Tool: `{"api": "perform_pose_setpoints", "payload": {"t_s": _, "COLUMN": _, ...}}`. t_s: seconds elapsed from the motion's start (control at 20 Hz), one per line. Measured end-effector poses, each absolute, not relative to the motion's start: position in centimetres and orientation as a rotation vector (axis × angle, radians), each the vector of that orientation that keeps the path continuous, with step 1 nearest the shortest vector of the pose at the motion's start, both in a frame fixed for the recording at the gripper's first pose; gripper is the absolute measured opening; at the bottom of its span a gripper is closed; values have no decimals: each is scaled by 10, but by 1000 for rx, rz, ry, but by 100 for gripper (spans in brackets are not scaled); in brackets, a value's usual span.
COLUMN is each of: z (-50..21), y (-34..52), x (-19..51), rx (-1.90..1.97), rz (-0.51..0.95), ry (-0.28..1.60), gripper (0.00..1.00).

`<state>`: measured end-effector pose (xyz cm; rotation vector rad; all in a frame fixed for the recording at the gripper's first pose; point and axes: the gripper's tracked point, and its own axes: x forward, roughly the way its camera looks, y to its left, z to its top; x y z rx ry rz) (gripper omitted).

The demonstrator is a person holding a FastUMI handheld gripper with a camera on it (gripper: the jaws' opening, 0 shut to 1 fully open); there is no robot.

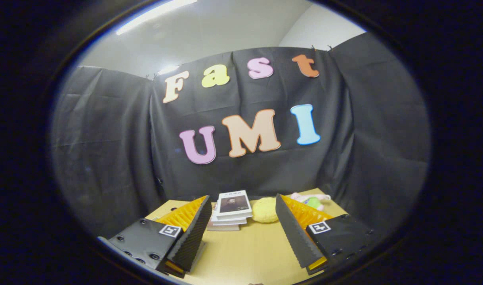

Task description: Open the storage box then place both shoes into the box .Put the left shoe in first, then the right shoe, with the right side of both shoes facing outward in a uniform manner.

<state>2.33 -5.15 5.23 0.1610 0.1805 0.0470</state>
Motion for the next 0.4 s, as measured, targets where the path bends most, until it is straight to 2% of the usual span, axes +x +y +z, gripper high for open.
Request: {"api": "perform_pose_setpoints", "payload": {"t_s": 0.4, "z": 65, "y": -104, "x": 7, "rx": 48, "rz": -21, "ry": 87, "gripper": 100}}
